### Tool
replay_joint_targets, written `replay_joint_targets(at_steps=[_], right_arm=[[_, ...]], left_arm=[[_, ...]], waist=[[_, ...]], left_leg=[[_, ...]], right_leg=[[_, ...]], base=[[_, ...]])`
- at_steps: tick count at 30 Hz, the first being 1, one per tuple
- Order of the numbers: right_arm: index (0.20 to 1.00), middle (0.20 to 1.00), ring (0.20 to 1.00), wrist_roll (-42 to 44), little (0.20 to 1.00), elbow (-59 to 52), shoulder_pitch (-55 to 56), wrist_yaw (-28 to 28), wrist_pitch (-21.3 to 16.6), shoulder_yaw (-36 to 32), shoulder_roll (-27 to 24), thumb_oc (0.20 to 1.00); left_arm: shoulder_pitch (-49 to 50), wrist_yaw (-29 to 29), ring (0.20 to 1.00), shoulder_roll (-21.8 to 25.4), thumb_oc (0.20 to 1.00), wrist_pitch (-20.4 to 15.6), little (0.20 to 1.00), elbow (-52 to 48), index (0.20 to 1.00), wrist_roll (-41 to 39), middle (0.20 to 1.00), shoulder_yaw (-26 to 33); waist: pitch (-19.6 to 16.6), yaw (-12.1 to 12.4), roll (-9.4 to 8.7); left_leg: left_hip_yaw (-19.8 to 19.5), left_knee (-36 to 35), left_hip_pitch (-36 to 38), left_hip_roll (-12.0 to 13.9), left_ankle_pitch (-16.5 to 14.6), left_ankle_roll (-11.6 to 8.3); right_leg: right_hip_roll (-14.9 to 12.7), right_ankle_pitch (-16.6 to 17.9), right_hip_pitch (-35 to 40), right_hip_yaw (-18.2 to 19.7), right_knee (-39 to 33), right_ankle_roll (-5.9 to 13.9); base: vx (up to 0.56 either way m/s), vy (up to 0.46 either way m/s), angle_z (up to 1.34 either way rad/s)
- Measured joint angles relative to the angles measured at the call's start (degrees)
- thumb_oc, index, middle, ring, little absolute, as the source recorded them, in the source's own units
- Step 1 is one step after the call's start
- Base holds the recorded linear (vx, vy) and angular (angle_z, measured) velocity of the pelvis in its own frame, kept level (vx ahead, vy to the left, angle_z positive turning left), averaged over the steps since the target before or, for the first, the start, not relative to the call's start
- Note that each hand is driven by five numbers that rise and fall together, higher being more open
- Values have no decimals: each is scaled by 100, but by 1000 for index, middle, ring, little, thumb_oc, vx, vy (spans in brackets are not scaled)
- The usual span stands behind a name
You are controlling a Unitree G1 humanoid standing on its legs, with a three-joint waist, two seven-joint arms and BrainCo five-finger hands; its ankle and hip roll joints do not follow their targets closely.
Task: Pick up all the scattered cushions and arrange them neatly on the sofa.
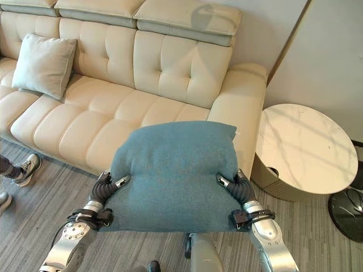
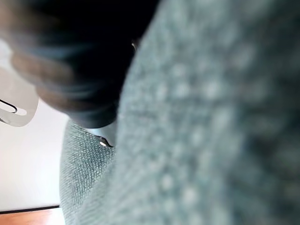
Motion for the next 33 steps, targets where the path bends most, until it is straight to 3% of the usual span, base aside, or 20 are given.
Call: replay_joint_targets(at_steps=[1, 2, 3, 6, 9, 11, 12, 14, 15, 16, 17, 18, 19, 20, 22, 24, 26, 29, 30, 33], right_arm=[[200, 200, 200, -3, 200, 4, -41, -45, 0, -4, -50, 200], [200, 200, 200, -3, 200, 3, -65, -63, 1, -27, -60, 200], [200, 200, 200, -8, 200, -8, -92, -73, 0, -88, -34, 200], [200, 200, 200, -15, 200, -8, -216, -108, 0, -134, -14, 200], [200, 200, 200, -40, 200, 9, -216, -163, -2, -131, 22, 200], [200, 200, 200, -156, 200, 12, -218, -212, -1, -104, 24, 200], [200, 200, 200, -196, 200, 11, -209, -220, -1, -106, -18, 200], [200, 200, 200, -240, 200, 50, -201, -250, -1, -118, 35, 200], [200, 200, 200, -250, 200, 56, -211, -242, 1, -111, 32, 200], [200, 200, 200, -298, 200, 110, -226, -187, 0, -149, -21, 200], [200, 200, 200, -346, 200, 124, -198, -184, 0, -152, -82, 200], [200, 200, 200, -377, 200, 240, -185, -199, 14, -151, 52, 200], [200, 200, 200, -461, 200, 247, -153, -206, 35, -120, 125, 200], [200, 200, 200, -466, 200, 243, -140, -197, 38, -96, 227, 200], [200, 200, 200, -475, 200, 236, -229, -196, 78, 8, 327, 200], [200, 200, 200, -467, 200, 244, -338, -193, 131, 240, 472, 200], [200, 200, 200, -466, 200, 247, -446, -175, 135, 393, 584, 200], [200, 200, 200, -457, 200, 286, -571, -179, 135, 538, 562, 200], [200, 200, 200, -455, 200, 299, -707, -183, 136, 577, 526, 200], [200, 200, 200, -450, 200, 327, -931, -222, 92, 533, 337, 200]], left_arm=[[-34, -1, 200, -75, 200, -2, 200, -4, 200, -1, 200, 7], [-56, -2, 200, -77, 200, -9, 200, -14, 200, -2, 200, 7], [-103, -15, 200, -54, 200, -12, 200, -35, 200, -2, 200, 4], [-254, -14, 200, -12, 200, -9, 200, -30, 200, 7, 200, 9], [-303, -9, 200, -2, 200, -9, 200, -23, 200, 15, 200, 17], [-258, 0, 200, -3, 200, -9, 200, 10, 200, 20, 200, 16], [-238, 0, 200, -38, 200, -8, 200, 16, 200, 21, 200, 4], [-284, 47, 200, -40, 200, -7, 200, 28, 200, 21, 200, -24], [-295, 62, 200, -34, 200, -6, 200, 35, 200, 19, 200, -34], [-255, 70, 200, -59, 200, -8, 200, 67, 200, 19, 200, -71], [-245, 70, 200, -85, 200, -7, 200, 84, 200, 18, 200, -129], [-339, 68, 200, -24, 200, -6, 200, 175, 200, 19, 200, -190], [-380, 94, 200, 58, 200, -7, 200, 201, 200, 19, 200, -187], [-402, 101, 200, 151, 200, -6, 200, 199, 200, 21, 200, -209], [-358, 138, 200, 194, 200, 3, 200, 216, 200, 23, 200, -129], [-256, 191, 200, 327, 200, -6, 200, 218, 200, 31, 200, 66], [-190, 245, 200, 372, 200, 4, 200, 273, 200, 47, 200, 236], [-64, 278, 200, 322, 200, -37, 200, 253, 200, 46, 200, 313], [-65, 323, 200, 315, 200, -38, 200, 255, 200, 45, 200, 384], [-95, 419, 200, 204, 200, -48, 200, 239, 200, 41, 200, 296]], waist=[[-69, -17, 130], [-82, 11, 132], [-83, 12, 87], [-50, 75, -183], [-22, 68, -270], [-35, 157, -245], [-41, 135, -210], [-52, 42, -206], [-56, 48, -188], [-118, 94, -39], [-168, 38, 111], [-181, -71, -44], [-229, -72, -198], [-217, -98, -285], [-216, 112, -294], [-211, 387, -337], [-207, 481, -340], [-188, 585, -318], [-166, 585, -279], [-165, 714, -113]], left_leg=[[256, 647, -270, 198, 91, -151], [451, 650, -298, 218, 63, -114], [726, 197, -268, 242, -18, 22], [822, -1308, -463, 186, 86, 30], [429, -1992, -758, 326, 496, -40], [-173, -2210, -920, 510, 1023, -79], [-290, -2213, -987, 504, 1392, 35], [-885, -2276, -1019, 490, 1452, -64], [-895, -2310, -903, 471, 1432, -48], [-841, -2428, -666, 582, 1491, 35], [-791, -2464, -610, 597, 1582, 8], [-698, -2494, -523, 387, 1548, 16], [-448, -2570, -431, 1, 1531, 246], [-266, -2563, -391, -231, 1480, 358], [30, -2575, -375, -293, 1464, 480], [476, -2626, -286, -338, 1374, 698], [568, -2718, -187, -413, 1368, 746], [476, -3077, 6, -450, 1480, 820], [375, -3195, -24, -399, 1593, 781], [290, -3180, -286, -309, 1791, 609]], right_leg=[[115, -2, 210, 132, -186, -229], [124, 57, 287, 135, -261, -259], [154, 91, 456, 343, -497, -272], [113, 189, 736, 625, -842, -277], [188, 117, 957, 865, -912, -147], [333, 54, 1139, 1075, -945, -58], [339, 5, 1209, 1134, -945, 18], [275, -102, 1287, 1543, -930, 234], [277, -96, 1286, 1728, -939, 320], [263, -163, 1292, 1890, -885, 462], [268, -206, 1312, 1893, -882, 548], [25, -259, 1328, 1919, -828, 655], [-411, -274, 1238, 1929, -747, 802], [-588, -104, 1202, 1859, -768, 936], [-747, -110, 983, 2015, -642, 1086], [-894, 69, 719, 1596, -405, 1071], [-961, 85, 728, 1135, -378, 1059], [-673, -228, 659, 1073, -269, 1120], [-443, -316, 554, 1061, -192, 885], [-250, -156, 549, 951, -382, 760]], base=[[313, 75, -36], [353, 141, -45], [216, 138, -47], [196, 143, -56], [186, 154, -51], [162, 216, -90], [254, 382, -66], [320, 515, -73], [304, 525, -121], [202, 439, -85], [115, 271, -54], [112, 524, -31], [63, 387, -36], [51, 538, -70], [-22, 284, -71], [45, 288, -93], [72, 229, -52], [32, 140, 11], [3, 33, 41], [-115, 39, 29]])
